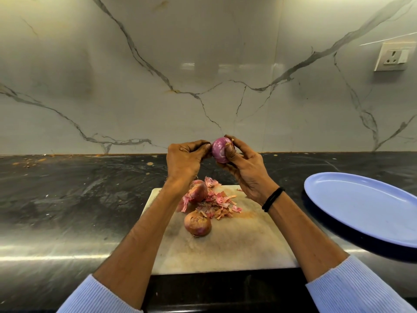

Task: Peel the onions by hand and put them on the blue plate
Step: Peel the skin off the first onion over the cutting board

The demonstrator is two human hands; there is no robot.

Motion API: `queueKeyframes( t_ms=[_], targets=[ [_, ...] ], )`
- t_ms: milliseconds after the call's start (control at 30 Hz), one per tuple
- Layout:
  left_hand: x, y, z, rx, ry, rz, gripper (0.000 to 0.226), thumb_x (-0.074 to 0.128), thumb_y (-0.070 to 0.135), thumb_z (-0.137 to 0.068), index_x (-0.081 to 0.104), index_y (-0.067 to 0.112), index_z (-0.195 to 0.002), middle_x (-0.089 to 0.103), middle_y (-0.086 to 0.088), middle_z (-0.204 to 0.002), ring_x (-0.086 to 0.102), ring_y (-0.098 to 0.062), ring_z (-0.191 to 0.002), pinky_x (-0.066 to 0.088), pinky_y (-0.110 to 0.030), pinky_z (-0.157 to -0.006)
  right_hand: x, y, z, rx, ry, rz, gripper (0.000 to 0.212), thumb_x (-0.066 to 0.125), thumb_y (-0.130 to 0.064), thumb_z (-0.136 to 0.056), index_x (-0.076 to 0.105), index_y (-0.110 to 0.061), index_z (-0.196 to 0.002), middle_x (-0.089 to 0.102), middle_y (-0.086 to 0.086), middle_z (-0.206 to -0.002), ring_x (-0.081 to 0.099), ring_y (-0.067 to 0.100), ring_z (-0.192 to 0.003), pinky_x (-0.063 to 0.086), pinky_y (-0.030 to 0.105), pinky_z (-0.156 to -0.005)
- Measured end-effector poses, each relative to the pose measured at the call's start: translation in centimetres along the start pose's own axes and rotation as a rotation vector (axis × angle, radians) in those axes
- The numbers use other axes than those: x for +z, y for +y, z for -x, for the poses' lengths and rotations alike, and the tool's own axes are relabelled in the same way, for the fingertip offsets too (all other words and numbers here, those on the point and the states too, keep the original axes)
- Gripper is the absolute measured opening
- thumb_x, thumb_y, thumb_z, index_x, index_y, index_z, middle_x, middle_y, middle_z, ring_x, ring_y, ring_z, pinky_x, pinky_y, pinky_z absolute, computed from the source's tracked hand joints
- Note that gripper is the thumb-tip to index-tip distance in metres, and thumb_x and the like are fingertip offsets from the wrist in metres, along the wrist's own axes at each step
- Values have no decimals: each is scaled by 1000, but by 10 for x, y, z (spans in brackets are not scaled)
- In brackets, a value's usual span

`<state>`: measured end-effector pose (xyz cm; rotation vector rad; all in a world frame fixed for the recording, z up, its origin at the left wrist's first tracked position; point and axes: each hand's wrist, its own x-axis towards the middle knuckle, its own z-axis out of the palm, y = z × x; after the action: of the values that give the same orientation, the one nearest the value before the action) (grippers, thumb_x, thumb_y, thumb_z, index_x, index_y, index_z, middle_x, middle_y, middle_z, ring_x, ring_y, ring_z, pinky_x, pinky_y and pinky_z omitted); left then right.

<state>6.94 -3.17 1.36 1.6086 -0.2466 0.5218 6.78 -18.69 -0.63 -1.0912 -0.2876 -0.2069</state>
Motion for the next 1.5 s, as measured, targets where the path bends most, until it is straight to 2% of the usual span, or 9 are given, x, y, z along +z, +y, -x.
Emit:
queueKeyframes(
  t_ms=[267,400,567,667,767,900,1000,1267,1500],
  targets=[
    [0,-6,-1,19,21,-159,18,78,13,-84,78,13,-102,78,0,-88,74,-7,-78,61,-28,-82,4,-3,4,83,-43,-85,55,68,-20,-82,58,-3,-133,61,19,-133,65,34,-116,56,46,-94],
    [-3,-6,2,49,-1,-327,13,76,15,-87,79,14,-100,77,2,-83,72,-5,-74,60,-23,-79,8,-10,9,150,-49,-236,50,64,-26,-83,59,0,-126,66,20,-122,69,29,-103,61,36,-80],
    [-6,-7,3,3,-43,-518,21,75,14,-88,76,11,-108,77,-5,-102,73,-13,-86,61,-31,-83,3,-16,11,230,33,-399,39,56,-24,-97,56,4,-125,64,26,-117,69,34,-98,62,39,-80],
    [-7,-8,5,57,-67,-590,27,70,12,-91,73,15,-118,75,-3,-113,69,-11,-90,58,-27,-82,3,-17,12,246,53,-409,35,50,-24,-102,56,4,-122,68,23,-105,72,32,-85,61,40,-83],
    [-4,-7,5,110,-47,-515,33,70,19,-93,68,17,-126,72,-2,-119,63,-2,-84,49,-12,-72,5,-17,12,235,73,-395,36,49,-25,-103,56,5,-122,66,23,-106,72,30,-85,62,39,-80],
    [1,5,5,171,-54,-178,36,72,22,-90,68,15,-125,70,-1,-122,68,-4,-104,55,-22,-92,6,-17,12,246,75,-357,39,48,-29,-104,55,3,-125,65,22,-110,67,28,-94,62,35,-73],
    [2,9,7,190,-122,-86,35,74,19,-88,70,15,-122,71,0,-120,66,-1,-108,53,-19,-95,6,-16,12,272,48,-328,46,48,-32,-103,52,3,-133,61,25,-120,68,29,-96,61,34,-73],
    [2,7,8,213,-104,-176,24,72,0,-87,74,7,-110,67,-6,-128,63,-12,-118,54,-25,-95,4,-15,11,301,30,-354,46,46,-31,-104,52,4,-132,61,27,-123,69,29,-93,62,35,-74],
    [-2,3,6,134,40,-298,25,71,2,-88,74,7,-112,72,-6,-118,69,-12,-104,58,-34,-93,1,-16,9,325,66,-407,40,45,-26,-105,53,4,-130,63,25,-115,66,31,-95,61,34,-70]
  ],
)
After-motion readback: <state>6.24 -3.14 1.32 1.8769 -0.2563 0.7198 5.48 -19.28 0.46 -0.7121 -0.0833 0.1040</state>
